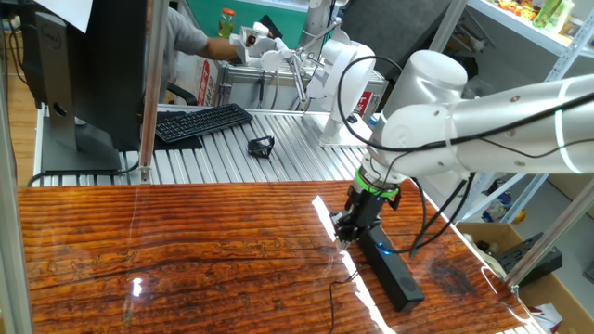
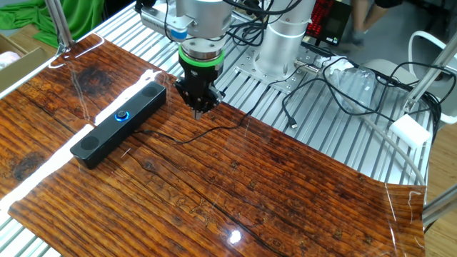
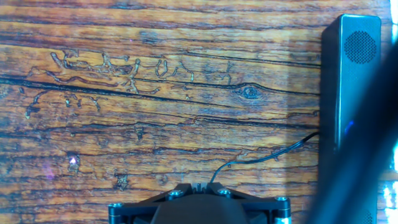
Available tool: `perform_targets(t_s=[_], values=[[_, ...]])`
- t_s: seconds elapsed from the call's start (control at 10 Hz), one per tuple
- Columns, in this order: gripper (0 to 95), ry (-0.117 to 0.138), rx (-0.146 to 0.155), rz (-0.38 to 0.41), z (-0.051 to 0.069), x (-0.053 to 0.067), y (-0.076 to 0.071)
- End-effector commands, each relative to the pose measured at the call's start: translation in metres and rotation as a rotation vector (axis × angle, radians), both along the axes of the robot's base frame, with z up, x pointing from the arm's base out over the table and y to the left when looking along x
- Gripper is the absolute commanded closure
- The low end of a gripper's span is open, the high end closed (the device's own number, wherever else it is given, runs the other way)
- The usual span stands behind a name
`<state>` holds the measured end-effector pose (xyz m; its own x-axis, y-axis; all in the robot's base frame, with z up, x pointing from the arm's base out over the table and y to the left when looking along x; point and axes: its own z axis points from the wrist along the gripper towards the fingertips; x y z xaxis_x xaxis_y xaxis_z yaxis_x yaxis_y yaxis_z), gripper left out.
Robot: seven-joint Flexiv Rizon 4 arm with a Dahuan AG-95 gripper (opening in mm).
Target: Turn the knob to decrease the volume of the speaker
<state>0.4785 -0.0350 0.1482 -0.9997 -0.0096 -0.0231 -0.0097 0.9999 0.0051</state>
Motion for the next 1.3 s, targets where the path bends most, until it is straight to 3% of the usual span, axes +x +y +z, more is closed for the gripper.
perform_targets(t_s=[0.1, 0.7, 0.9, 1.3], values=[[95.0, -0.002, 0.016, -0.055, -0.0005, 0.0007, 0.0005], [95.0, 0.012, 0.011, -0.229, -0.0005, 0.0007, 0.0005], [95.0, 0.010, -0.010, -0.283, -0.0005, 0.0007, 0.0005], [95.0, 0.007, 0.000, -0.293, -0.0005, 0.0007, 0.0005]])
